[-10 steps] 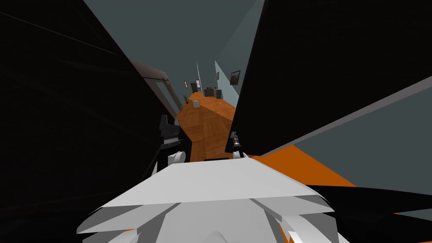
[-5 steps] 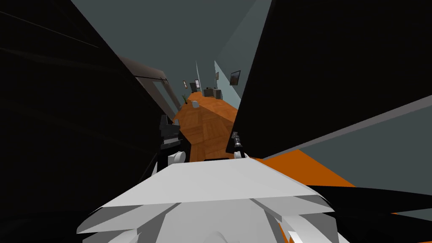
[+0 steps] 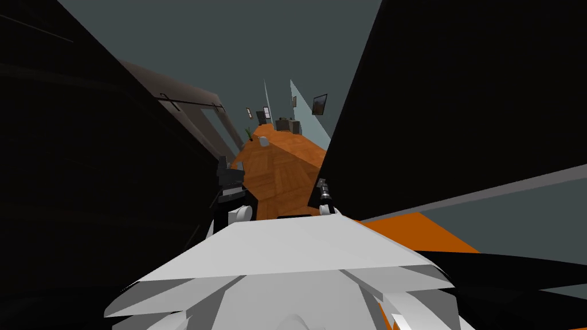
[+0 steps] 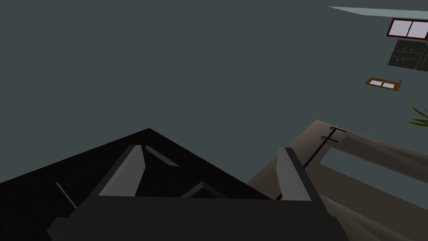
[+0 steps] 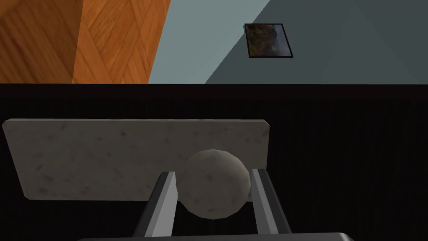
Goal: Push the door open
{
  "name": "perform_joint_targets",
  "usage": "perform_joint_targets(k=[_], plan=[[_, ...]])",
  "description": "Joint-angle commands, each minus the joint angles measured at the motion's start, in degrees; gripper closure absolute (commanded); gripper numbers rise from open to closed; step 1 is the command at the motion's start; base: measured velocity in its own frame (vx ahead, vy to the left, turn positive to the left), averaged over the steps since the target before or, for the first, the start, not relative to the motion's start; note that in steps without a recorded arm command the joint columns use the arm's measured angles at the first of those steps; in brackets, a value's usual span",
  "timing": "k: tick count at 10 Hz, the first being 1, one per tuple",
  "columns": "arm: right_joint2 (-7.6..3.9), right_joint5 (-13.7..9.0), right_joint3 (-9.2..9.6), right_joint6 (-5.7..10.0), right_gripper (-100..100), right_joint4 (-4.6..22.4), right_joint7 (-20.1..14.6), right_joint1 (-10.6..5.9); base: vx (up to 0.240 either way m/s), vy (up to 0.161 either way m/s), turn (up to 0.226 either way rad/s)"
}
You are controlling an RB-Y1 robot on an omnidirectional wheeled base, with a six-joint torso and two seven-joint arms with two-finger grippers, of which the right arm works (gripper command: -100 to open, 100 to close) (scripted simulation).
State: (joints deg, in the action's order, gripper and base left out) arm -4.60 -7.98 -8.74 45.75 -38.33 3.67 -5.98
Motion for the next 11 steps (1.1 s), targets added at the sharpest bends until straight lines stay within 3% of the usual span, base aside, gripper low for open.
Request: perform_joint_targets(k=[1, 7, 9, 10, 11], plan=[[-0.70, -0.94, -1.81, -0.27, 100, -0.62, 0.61, 0.45, 0.199, 0.051, -0.068], [-1.25, -2.96, -5.31, -0.37, 100, -0.29, 1.61, 0.33, 0.193, 0.026, -0.074], [-1.25, -2.96, -5.31, -0.37, 100, -0.29, 1.61, 0.33, 0.079, 0.002, -0.025], [-0.95, -3.08, -5.33, -0.35, -100, -0.43, 1.59, 0.45, -0.072, 0.068, -0.053], [-0.85, -3.15, -5.39, -0.43, -100, -0.50, 1.63, 0.44, -0.117, 0.120, -0.057]])
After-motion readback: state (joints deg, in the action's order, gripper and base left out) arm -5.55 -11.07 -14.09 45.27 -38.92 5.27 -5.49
